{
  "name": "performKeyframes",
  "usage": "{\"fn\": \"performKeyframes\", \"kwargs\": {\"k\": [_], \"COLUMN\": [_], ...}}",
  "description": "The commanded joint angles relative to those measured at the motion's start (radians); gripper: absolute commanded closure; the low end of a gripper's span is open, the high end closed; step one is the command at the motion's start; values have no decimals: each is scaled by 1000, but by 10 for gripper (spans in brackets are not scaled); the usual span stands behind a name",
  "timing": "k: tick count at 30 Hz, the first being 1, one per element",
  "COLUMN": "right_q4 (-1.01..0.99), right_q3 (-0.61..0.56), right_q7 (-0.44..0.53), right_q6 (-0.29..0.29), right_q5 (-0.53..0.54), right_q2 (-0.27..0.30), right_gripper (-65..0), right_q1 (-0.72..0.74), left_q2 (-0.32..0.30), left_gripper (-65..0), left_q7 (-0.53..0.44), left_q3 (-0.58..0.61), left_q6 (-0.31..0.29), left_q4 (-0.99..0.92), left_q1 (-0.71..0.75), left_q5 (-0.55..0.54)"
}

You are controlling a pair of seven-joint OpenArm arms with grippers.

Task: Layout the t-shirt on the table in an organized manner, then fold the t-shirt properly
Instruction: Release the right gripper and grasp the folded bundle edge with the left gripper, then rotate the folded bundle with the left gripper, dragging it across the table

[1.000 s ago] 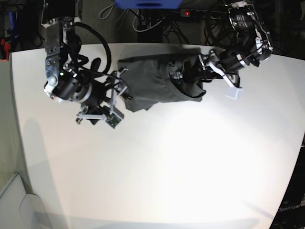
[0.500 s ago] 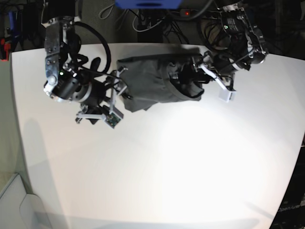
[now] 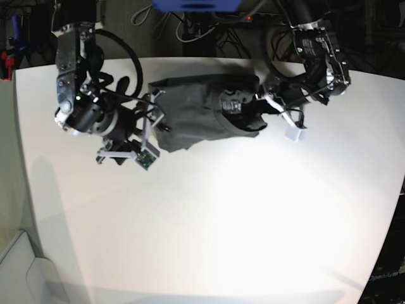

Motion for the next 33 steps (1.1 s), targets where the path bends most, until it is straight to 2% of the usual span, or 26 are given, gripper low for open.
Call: {"fn": "performKeyframes", "kwargs": {"k": [1, 4, 12, 14, 17, 22, 29, 33], "right_q4": [17, 17, 17, 17, 17, 17, 17, 17], "right_q3": [21, 72, 203, 238, 279, 322, 396, 462], "right_q7": [20, 20, 20, 20, 20, 20, 20, 20], "right_q6": [-1, -1, -1, -1, -1, -1, -1, -1], "right_q5": [9, 9, 9, 9, 9, 9, 9, 9], "right_q2": [6, 6, 8, 8, 8, 29, 52, 52], "right_gripper": [-381, -381, -381, -381, -381, -381, -381, -381], "right_q1": [14, 19, 22, 16, 14, 14, -1, -1], "left_q2": [-4, -9, -10, -12, -59, -105, -105, -105], "left_gripper": [-2, -3, -3, -3, -3, -3, -3, -2], "left_q7": [6, 15, 15, 18, 17, 17, 0, -109], "left_q3": [-1, 13, 191, 250, 383, 599, 762, 836], "left_q6": [12, 12, 12, 12, 12, 11, 12, 12], "left_q4": [5, 26, 44, 44, 43, 41, -61, -153], "left_q1": [-11, -28, -123, -161, -221, -324, -442, -468], "left_q5": [53, 105, 314, 369, 451, 471, 472, 472]}}
